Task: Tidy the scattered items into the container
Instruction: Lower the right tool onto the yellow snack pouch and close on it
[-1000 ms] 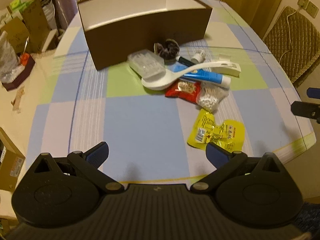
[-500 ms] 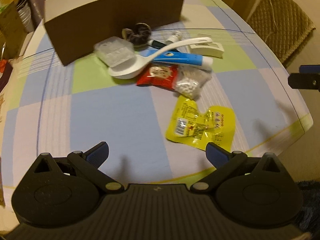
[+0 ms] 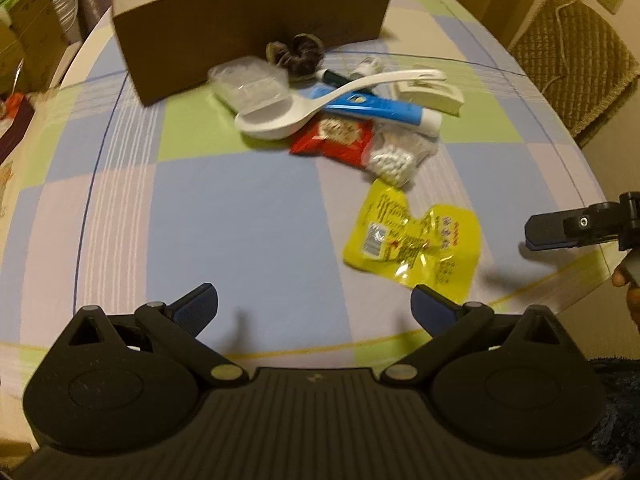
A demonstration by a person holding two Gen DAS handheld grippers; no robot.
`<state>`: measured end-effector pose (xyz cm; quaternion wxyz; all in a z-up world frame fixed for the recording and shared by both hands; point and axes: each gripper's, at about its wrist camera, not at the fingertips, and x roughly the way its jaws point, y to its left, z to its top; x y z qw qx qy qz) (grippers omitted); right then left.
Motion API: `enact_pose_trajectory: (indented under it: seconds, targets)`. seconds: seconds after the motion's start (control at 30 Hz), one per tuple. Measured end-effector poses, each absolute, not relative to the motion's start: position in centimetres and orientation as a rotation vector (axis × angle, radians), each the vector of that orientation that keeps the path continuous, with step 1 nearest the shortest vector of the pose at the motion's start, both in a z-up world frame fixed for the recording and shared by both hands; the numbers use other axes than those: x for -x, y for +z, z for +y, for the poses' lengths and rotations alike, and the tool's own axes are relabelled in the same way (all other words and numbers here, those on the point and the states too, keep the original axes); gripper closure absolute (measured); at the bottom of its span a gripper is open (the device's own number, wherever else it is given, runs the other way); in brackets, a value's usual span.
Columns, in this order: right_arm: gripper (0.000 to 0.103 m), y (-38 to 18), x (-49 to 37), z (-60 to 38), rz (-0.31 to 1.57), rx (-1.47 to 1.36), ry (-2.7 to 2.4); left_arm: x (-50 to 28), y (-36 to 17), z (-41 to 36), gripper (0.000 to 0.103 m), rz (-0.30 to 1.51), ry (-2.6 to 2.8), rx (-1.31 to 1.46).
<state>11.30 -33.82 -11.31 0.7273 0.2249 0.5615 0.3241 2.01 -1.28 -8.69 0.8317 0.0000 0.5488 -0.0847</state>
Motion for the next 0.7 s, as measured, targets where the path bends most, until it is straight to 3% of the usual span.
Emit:
enact_pose_trajectory:
  seconds: [0.03, 0.07, 0.1, 0.27, 0.63, 0.7]
  targets:
    - [0.000, -11.1, -11.3, -33.5, 1.221, -0.463, 0.714, -1.9, -8.7, -1.1, 0.002, 1.165, -0.171, 0.004]
    - [0.014, -10.8, -11.3, -33.1, 1.197, -0.424, 0.717, -1.8, -8.7, -0.8, 0.002, 1.165, -0.162, 0.008]
    - [0.017, -10.5, -11.2, -32.7, 1.176, -0.377, 0.726, -1.7, -8.7, -0.6, 0.002, 1.163, -0.155, 0.012]
    - [0.017, -11.3, -11.2, -30.3, 1.148, -0.259, 0.754, -1.5, -8.6, 0.9, 0.002, 1.159, -0.111, 0.027]
    - [0.018, -11.2, -10.5, -23.3, 0.999, 0.294, 0.892, -1.5, -8.9, 3.3, 0.002, 1.162, -0.080, 0.048]
    - [0.043, -12.0, -10.4, -22.6, 1.020, 0.322, 0.896, -1.5, -9.0, 3.5, 0.002, 1.162, -0.081, 0.055]
